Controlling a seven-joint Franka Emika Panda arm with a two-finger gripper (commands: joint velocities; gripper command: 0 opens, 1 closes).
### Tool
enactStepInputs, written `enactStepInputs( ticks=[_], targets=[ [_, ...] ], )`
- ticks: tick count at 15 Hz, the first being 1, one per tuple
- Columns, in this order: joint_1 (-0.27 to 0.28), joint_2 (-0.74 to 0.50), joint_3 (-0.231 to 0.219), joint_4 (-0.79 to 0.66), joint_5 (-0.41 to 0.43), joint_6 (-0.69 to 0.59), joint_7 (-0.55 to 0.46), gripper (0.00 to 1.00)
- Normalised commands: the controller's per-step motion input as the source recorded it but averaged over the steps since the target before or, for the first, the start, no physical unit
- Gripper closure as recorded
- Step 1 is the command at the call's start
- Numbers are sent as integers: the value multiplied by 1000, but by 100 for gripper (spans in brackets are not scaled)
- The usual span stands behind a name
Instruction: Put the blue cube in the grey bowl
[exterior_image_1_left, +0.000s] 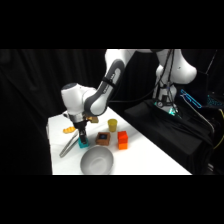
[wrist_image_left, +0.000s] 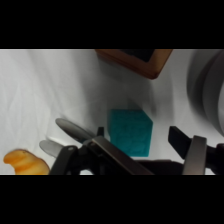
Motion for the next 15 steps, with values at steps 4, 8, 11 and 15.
enactStepInputs(
  ticks=[4,8,11,15],
  targets=[
    [-38,109,42,66,97,191,-68,0],
    [-28,107,28,90,77,185,-61,0],
    [4,107,-4,137,44,156,-27,0],
    [26,75,-37,140,20,133,7,45]
  ],
)
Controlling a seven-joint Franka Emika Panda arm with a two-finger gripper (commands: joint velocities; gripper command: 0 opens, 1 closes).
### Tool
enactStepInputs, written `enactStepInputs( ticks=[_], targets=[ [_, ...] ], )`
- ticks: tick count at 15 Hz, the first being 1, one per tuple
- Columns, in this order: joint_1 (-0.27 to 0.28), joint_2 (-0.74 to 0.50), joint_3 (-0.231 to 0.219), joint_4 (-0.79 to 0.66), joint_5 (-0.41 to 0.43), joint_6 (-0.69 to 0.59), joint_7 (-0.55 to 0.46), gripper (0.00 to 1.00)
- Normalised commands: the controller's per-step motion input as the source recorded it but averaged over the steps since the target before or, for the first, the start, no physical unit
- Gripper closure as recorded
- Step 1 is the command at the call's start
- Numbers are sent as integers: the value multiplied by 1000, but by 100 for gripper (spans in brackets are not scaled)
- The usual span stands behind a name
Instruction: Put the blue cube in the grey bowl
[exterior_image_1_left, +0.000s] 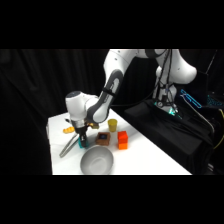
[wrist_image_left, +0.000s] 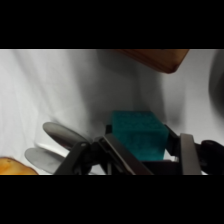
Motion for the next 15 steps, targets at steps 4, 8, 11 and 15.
enactStepInputs(
  ticks=[4,8,11,15],
  targets=[
    [47,-36,-68,45,-10,44,32,69],
    [44,-250,-53,-107,-2,-106,37,74],
    [49,-413,-33,-173,-3,-256,24,74],
    [84,-428,-43,-170,-60,-366,35,74]
  ],
)
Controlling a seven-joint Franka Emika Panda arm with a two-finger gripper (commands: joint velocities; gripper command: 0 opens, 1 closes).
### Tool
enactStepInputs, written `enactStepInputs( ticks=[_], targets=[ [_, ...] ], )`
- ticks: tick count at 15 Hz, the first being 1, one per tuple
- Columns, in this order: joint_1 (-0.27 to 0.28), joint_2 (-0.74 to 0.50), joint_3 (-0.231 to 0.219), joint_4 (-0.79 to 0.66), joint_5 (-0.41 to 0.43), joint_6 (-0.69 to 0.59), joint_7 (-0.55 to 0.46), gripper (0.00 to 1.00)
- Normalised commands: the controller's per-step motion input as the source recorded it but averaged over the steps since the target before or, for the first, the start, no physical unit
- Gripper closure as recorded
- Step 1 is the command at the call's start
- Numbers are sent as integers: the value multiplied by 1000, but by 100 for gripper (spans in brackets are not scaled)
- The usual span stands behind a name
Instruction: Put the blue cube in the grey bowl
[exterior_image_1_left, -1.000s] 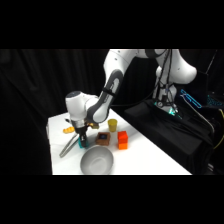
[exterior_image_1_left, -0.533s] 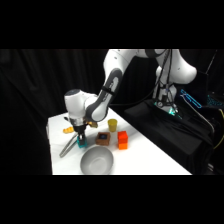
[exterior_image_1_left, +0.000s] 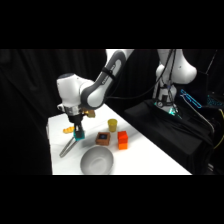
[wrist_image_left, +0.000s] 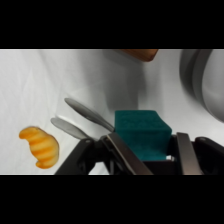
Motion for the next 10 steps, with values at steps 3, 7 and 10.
enactStepInputs(
  ticks=[3,7,10],
  targets=[
    [109,-376,-22,-193,-112,-334,32,74],
    [120,-353,22,-249,-126,-214,36,74],
    [118,-308,59,-249,-119,-120,41,74]
  ],
)
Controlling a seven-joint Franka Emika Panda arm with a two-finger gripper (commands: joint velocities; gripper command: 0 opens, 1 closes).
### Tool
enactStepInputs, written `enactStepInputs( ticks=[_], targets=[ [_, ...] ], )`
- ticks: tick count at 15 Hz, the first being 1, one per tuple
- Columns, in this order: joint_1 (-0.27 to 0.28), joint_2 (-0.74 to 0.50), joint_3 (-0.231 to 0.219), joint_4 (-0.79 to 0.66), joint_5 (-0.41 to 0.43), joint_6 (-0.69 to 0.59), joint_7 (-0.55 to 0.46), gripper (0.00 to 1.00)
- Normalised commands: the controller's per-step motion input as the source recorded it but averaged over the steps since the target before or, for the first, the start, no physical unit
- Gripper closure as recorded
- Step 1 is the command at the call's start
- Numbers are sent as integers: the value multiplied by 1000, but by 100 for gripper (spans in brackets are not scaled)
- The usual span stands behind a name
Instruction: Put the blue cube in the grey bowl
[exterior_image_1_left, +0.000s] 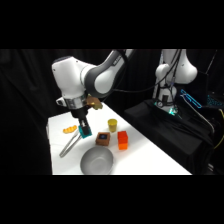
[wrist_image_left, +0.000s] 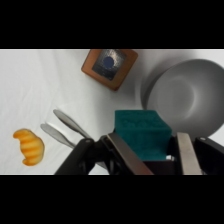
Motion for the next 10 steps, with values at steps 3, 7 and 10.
enactStepInputs(
  ticks=[3,7,10],
  targets=[
    [109,-269,80,-248,-92,-38,45,74],
    [83,-184,87,-213,-45,98,27,74],
    [62,-89,61,-176,-31,262,23,74]
  ],
)
